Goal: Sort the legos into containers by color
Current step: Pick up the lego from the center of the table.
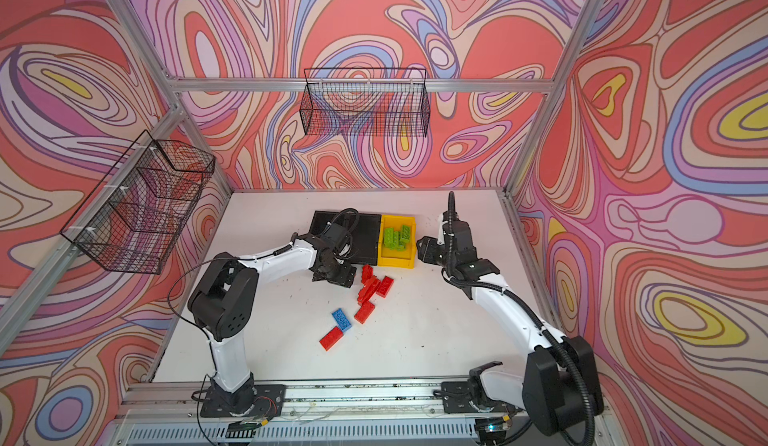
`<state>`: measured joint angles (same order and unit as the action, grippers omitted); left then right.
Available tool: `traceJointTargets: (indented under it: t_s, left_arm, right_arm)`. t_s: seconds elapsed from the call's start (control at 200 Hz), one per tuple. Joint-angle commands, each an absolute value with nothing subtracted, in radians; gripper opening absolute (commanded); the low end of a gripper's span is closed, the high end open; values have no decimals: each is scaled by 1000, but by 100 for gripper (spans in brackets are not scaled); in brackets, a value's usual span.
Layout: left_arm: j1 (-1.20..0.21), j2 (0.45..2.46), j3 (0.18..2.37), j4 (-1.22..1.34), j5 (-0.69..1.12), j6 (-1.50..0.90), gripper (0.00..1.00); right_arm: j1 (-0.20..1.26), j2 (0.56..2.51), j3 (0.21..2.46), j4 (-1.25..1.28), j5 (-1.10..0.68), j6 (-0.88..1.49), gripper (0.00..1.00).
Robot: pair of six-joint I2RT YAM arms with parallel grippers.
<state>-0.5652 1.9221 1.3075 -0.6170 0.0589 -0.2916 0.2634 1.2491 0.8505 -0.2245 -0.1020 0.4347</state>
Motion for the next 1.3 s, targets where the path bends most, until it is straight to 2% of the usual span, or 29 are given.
traceJointTargets:
  t_s: [0.0,0.396,0.606,0.761,1.172,1.292]
  left_arm:
    - [-569,1945,1346,-632,35,-275,83]
    - [-584,1989,1367,-650,12,-245,78]
    - [-583,1987,1362,-644,3,-253,69]
    - [-583,1969,1351,-649,-2,-252,58]
    - [-579,1722,1322,-751,-88,-219,57]
    - [-513,1673,1367,-753,-89,-217,57]
  right_arm:
    - [266,1236,841,-234,-91,429,61]
    - [266,1232,847,-248,-79,426,61]
    - [266,1233,847,-244,-81,428,60]
    - [266,1226,844,-249,-75,428,60]
    - [266,1238,837,-226,-95,437,60]
    - [266,1246,843,-212,-104,437,60]
